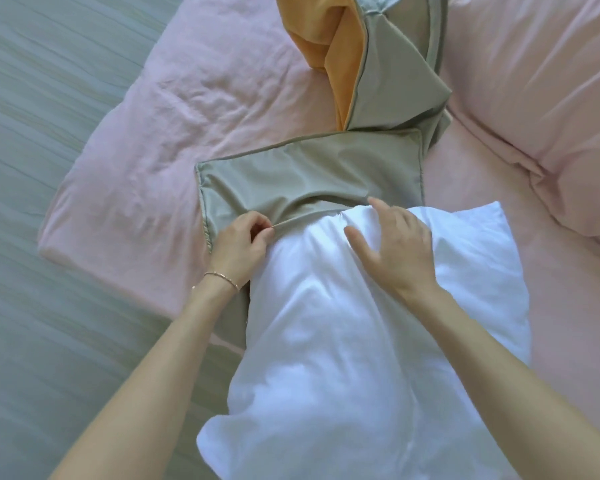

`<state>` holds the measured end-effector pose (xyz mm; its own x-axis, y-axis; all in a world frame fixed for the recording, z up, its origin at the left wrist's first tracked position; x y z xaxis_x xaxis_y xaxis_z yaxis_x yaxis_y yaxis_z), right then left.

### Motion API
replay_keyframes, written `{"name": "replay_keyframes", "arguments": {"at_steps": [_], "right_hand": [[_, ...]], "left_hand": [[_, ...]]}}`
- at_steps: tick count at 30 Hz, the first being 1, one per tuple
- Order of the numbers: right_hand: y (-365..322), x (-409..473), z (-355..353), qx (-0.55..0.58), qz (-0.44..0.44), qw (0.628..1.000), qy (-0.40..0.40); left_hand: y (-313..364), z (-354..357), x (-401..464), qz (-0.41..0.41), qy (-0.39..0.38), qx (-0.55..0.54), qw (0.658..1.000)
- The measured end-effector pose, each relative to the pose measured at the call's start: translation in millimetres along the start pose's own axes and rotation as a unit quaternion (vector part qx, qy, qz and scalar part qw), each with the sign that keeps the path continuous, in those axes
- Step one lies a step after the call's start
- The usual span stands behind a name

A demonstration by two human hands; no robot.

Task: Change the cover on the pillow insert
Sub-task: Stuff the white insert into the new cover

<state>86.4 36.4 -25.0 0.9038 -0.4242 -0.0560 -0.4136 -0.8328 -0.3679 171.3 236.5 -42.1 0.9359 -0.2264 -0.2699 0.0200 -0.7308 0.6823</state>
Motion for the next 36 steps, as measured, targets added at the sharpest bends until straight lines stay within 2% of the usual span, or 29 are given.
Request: {"name": "replay_keyframes", "arguments": {"at_steps": [2,4,6,9,12,14,17,20,23,25,27,30,32,33,36], "right_hand": [[10,-3,-6,-0.04,-0.03,0.99,-0.129],[19,-4,-7,-0.122,-0.065,0.967,-0.213],[14,-7,-1,-0.153,-0.091,0.951,-0.251],[-10,-19,25,-0.075,-0.11,0.954,-0.268],[-30,-14,37,0.054,-0.04,0.978,-0.199],[-32,-2,35,0.142,0.058,0.979,-0.134],[-35,11,30,0.245,0.166,0.955,-0.035],[-40,21,33,0.305,0.266,0.914,0.041],[-47,22,48,0.298,0.308,0.902,0.051],[-58,16,63,0.29,0.28,0.915,-0.024],[-65,15,69,0.25,0.205,0.94,-0.111],[-48,22,51,0.133,0.069,0.976,-0.156],[-27,21,28,0.088,-0.009,0.99,-0.112],[-19,18,14,0.103,-0.037,0.992,-0.07],[21,15,-26,0.144,-0.057,0.981,0.121]], "left_hand": [[2,-1,-1,-0.006,-0.005,-0.001,1.0],[3,-1,-4,-0.02,-0.007,-0.013,1.0],[1,-2,-5,-0.056,0.003,-0.062,0.997],[10,-3,-9,-0.078,0.015,-0.145,0.986],[26,4,-20,-0.057,-0.003,-0.169,0.984],[27,5,-28,-0.058,0.002,-0.195,0.979],[18,0,-41,-0.076,0.046,-0.245,0.965],[18,-4,-52,-0.067,0.069,-0.261,0.961],[9,-2,-58,-0.071,0.056,-0.239,0.967],[-8,1,-57,-0.079,0.047,-0.138,0.986],[-22,2,-53,-0.074,0.045,-0.02,0.996],[-14,3,-45,-0.038,0.063,0.051,0.996],[1,7,-42,-0.012,0.078,0.067,0.995],[9,9,-42,0.004,0.092,0.083,0.992],[31,16,-47,0.052,0.137,0.147,0.978]]}}
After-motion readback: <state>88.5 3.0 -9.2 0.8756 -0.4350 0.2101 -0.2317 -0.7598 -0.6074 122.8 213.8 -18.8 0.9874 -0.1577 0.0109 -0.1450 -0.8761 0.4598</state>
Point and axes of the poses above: each hand's wrist, its own x-axis towards the middle knuckle, its own z-axis out of the palm, y = z × x, the point moved 6 cm from there along x, towards the middle knuckle, and after that the axes turned 6 degrees about y, right-handed, at the moved point
